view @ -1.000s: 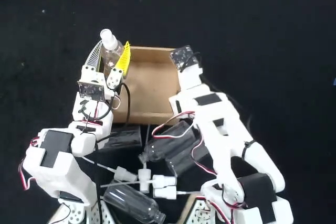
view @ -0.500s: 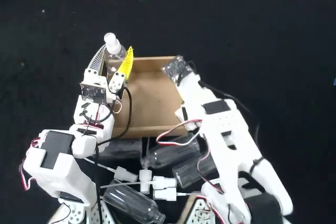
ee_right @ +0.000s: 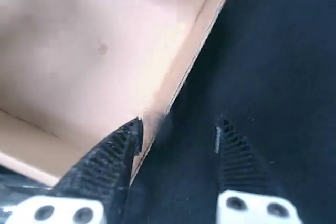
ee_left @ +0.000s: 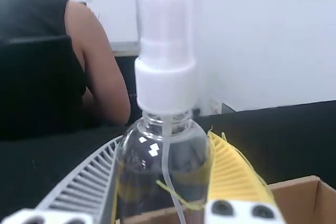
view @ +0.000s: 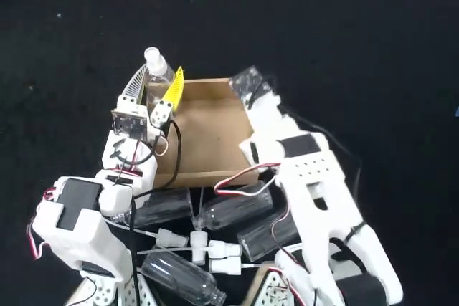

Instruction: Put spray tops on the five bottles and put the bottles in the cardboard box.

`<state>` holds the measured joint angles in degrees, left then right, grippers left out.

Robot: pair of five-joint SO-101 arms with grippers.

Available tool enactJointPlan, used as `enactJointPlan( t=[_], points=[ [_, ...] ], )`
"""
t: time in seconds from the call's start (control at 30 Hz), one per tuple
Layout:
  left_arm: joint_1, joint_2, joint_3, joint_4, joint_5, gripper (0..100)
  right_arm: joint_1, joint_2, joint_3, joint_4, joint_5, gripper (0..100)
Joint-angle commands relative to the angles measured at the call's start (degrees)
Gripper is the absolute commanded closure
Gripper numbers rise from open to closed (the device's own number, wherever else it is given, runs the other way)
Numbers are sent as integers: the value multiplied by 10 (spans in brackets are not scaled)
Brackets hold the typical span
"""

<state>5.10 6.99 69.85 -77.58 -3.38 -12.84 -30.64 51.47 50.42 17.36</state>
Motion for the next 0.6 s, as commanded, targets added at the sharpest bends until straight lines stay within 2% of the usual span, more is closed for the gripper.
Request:
enactJointPlan(
  t=[0.0,0.13,0.3,0.5,0.57],
  points=[
    [4,-30,-5,15,71,959,11,-54,-102,64,-19,803],
    [0,-25,-7,14,56,959,39,-61,-117,53,-63,804],
    [1,-24,-6,18,55,964,106,-28,-46,-76,-149,804],
    [5,-21,-5,23,55,960,208,28,8,-214,-164,804],
    [4,-10,-22,56,55,959,222,53,17,-247,-164,804]
  ],
)
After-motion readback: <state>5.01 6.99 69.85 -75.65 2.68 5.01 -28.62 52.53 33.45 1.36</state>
